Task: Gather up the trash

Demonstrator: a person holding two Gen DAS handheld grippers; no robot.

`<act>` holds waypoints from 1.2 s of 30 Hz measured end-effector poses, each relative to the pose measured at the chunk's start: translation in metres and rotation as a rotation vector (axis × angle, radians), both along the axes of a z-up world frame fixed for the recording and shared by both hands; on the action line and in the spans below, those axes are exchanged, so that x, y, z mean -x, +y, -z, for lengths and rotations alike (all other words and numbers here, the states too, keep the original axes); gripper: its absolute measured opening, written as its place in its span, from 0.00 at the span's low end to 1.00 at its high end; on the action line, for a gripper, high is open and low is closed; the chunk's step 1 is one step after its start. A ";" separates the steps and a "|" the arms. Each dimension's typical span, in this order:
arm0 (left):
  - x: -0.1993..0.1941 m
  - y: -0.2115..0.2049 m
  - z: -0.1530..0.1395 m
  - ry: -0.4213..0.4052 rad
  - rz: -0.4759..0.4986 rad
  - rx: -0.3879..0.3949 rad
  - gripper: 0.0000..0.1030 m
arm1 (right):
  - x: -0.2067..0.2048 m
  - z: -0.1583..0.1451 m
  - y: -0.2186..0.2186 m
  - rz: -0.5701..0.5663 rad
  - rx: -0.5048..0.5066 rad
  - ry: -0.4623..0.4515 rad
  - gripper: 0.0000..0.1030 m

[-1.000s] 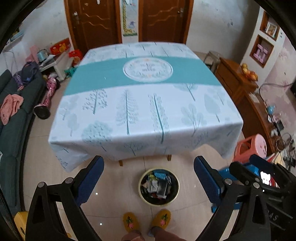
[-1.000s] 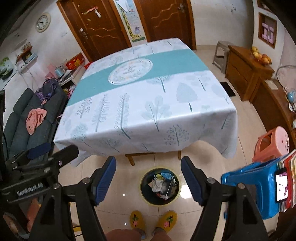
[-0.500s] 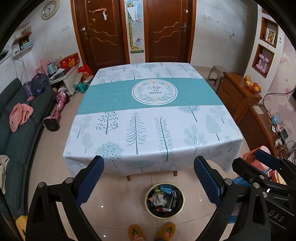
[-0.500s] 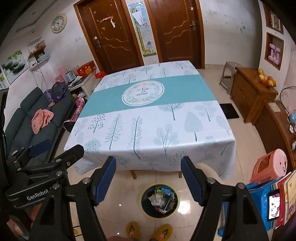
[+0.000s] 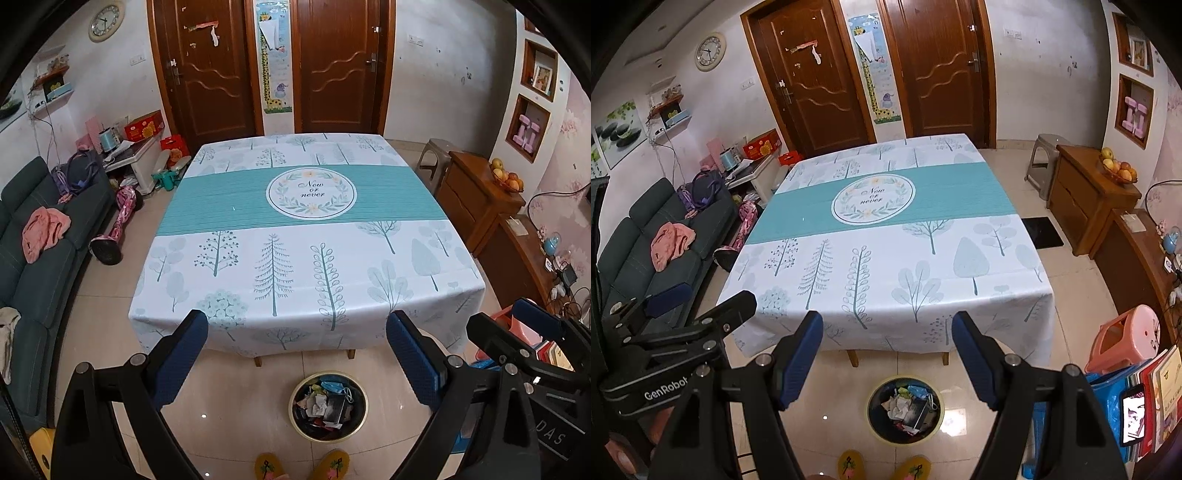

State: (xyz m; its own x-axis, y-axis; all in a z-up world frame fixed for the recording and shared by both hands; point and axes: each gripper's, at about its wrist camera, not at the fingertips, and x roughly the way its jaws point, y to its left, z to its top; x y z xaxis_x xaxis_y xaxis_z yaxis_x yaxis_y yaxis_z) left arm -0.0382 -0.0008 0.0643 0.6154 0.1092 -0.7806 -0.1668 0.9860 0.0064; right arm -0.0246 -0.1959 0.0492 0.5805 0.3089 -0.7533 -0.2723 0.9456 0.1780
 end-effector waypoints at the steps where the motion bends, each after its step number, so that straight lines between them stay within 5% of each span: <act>1: -0.001 0.001 0.001 0.002 -0.003 0.003 0.93 | 0.000 0.000 0.000 -0.001 0.001 -0.001 0.71; 36: 0.004 0.004 0.008 0.025 -0.026 0.026 0.92 | 0.000 0.001 0.003 -0.020 0.023 0.012 0.71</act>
State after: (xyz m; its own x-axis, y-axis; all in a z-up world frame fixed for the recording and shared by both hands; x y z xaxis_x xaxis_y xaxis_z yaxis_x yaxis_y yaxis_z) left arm -0.0424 0.0034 0.0566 0.5932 0.1047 -0.7982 -0.1926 0.9812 -0.0144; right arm -0.0241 -0.1928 0.0482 0.5650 0.3030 -0.7674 -0.2890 0.9439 0.1598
